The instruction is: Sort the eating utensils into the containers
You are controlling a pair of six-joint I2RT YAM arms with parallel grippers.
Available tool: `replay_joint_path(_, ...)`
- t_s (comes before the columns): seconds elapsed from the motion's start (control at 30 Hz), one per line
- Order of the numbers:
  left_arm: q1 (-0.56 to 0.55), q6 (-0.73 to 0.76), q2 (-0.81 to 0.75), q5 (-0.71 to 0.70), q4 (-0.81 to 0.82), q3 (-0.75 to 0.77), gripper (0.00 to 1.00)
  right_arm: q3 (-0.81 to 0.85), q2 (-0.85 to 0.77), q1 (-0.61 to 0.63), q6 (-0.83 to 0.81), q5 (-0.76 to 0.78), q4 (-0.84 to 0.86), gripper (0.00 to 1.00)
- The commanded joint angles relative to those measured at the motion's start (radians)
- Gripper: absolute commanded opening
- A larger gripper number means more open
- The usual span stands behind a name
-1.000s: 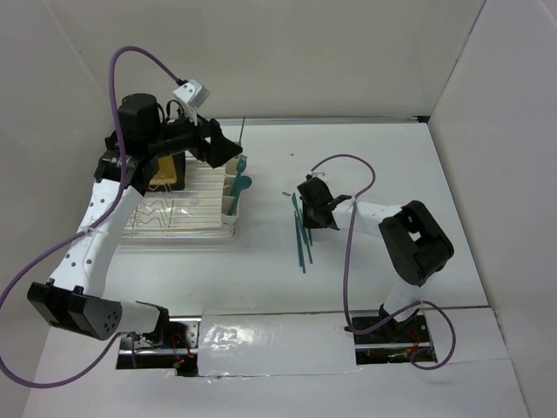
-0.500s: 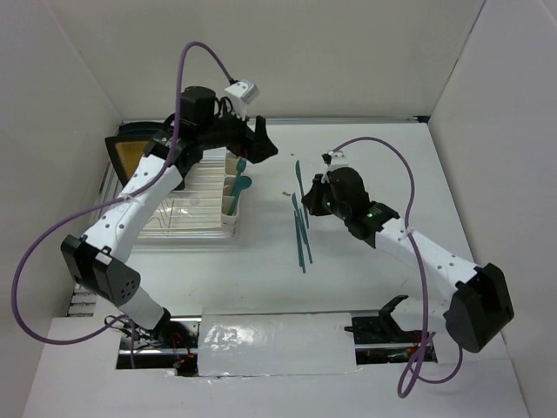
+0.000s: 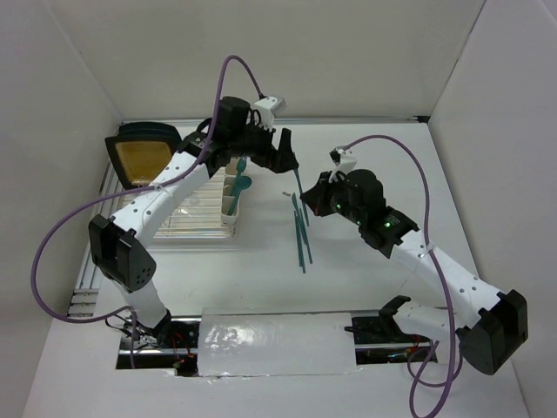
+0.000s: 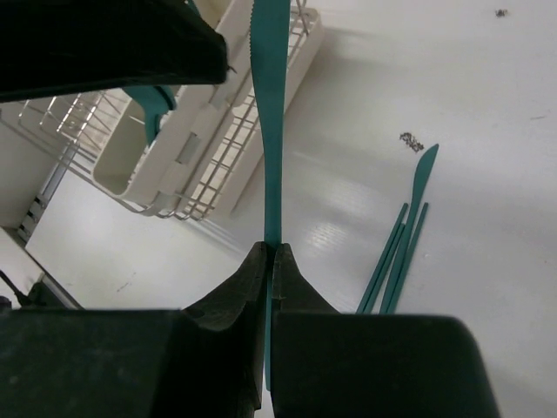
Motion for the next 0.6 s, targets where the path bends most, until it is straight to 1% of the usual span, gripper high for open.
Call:
replay_joint_path(0.0, -0.008, -0.049, 0.005, 0.011, 0.063, -0.004, 0.94, 0.028, -0.039, 0.009, -0.028, -0.030, 0.045, 0.00)
replay_joint_path(0.13, -0.008, -0.094, 0.017, 0.064, 0.084, 0.005, 0.88, 0.039, -0.037, 0.011, -0.039, -0.050, 0.045, 0.00)
replay_joint_path(0.17, -0.009, -0.098, 0.031, 0.074, 0.087, 0.014, 0.85, 0.050, -0.034, 0.011, -0.041, -0.050, 0.045, 0.00)
replay_joint_path(0.23, -0.012, -0.105, 0.041, 0.079, 0.081, 0.024, 0.82, 0.050, -0.033, 0.012, -0.042, -0.050, 0.045, 0.00)
replay_joint_path(0.27, -0.011, -0.103, 0.048, 0.087, 0.083, 0.031, 0.80, 0.050, -0.036, 0.012, -0.045, -0.050, 0.045, 0.00)
replay_joint_path(0.3, -0.011, -0.106, 0.055, 0.103, 0.080, 0.031, 0.74, 0.059, -0.036, 0.012, -0.045, -0.050, 0.045, 0.00)
replay_joint_path(0.4, -0.015, -0.108, 0.060, 0.125, 0.075, 0.034, 0.69, 0.068, -0.033, 0.009, -0.053, -0.039, 0.045, 0.00)
replay_joint_path(0.5, -0.015, -0.112, 0.072, 0.134, 0.075, 0.034, 0.70, 0.080, -0.022, 0.012, -0.065, -0.039, 0.036, 0.00)
replay_joint_path(0.57, -0.015, -0.114, 0.071, 0.139, 0.074, 0.041, 0.68, 0.100, -0.014, 0.012, -0.071, -0.030, 0.026, 0.00)
